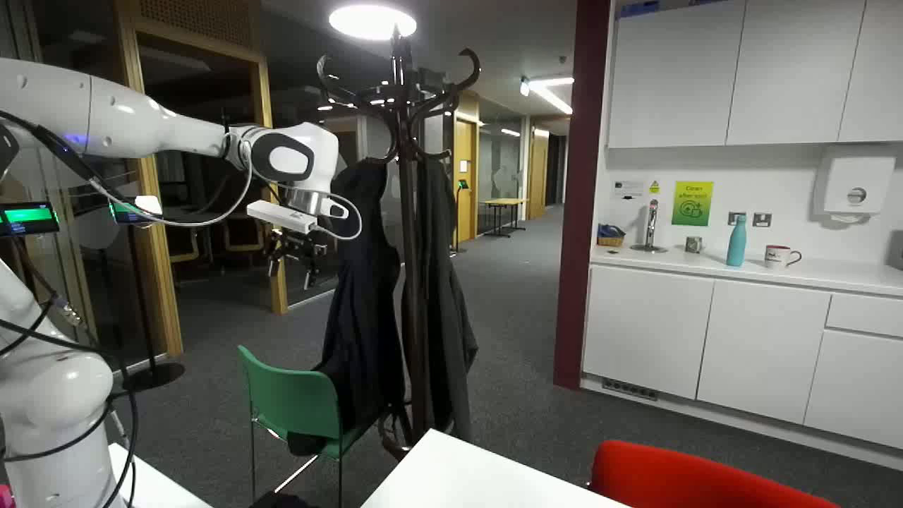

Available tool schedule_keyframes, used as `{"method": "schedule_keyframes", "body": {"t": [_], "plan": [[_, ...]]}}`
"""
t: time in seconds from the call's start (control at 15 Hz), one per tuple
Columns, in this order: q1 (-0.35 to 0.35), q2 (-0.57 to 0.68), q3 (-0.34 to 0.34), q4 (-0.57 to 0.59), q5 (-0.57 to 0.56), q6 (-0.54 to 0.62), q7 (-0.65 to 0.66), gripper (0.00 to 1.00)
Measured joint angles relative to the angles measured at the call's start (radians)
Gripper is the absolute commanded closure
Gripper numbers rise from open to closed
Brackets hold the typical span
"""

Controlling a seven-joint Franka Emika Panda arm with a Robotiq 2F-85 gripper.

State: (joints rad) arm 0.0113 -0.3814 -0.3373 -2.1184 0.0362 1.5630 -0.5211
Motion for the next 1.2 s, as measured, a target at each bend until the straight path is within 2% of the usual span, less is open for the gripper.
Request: {"method": "schedule_keyframes", "body": {"t": [0.27,0.53,0.93,1.2], "plan": [[-0.008,0.003,0.020,-0.002,0.000,0.012,0.000,0.00],[0.007,0.029,0.108,-0.007,0.000,0.131,-0.002,0.00],[0.105,0.133,0.287,0.004,-0.007,0.453,-0.005,0.00],[0.114,0.204,0.368,0.033,-0.092,0.688,0.031,0.00]]}}
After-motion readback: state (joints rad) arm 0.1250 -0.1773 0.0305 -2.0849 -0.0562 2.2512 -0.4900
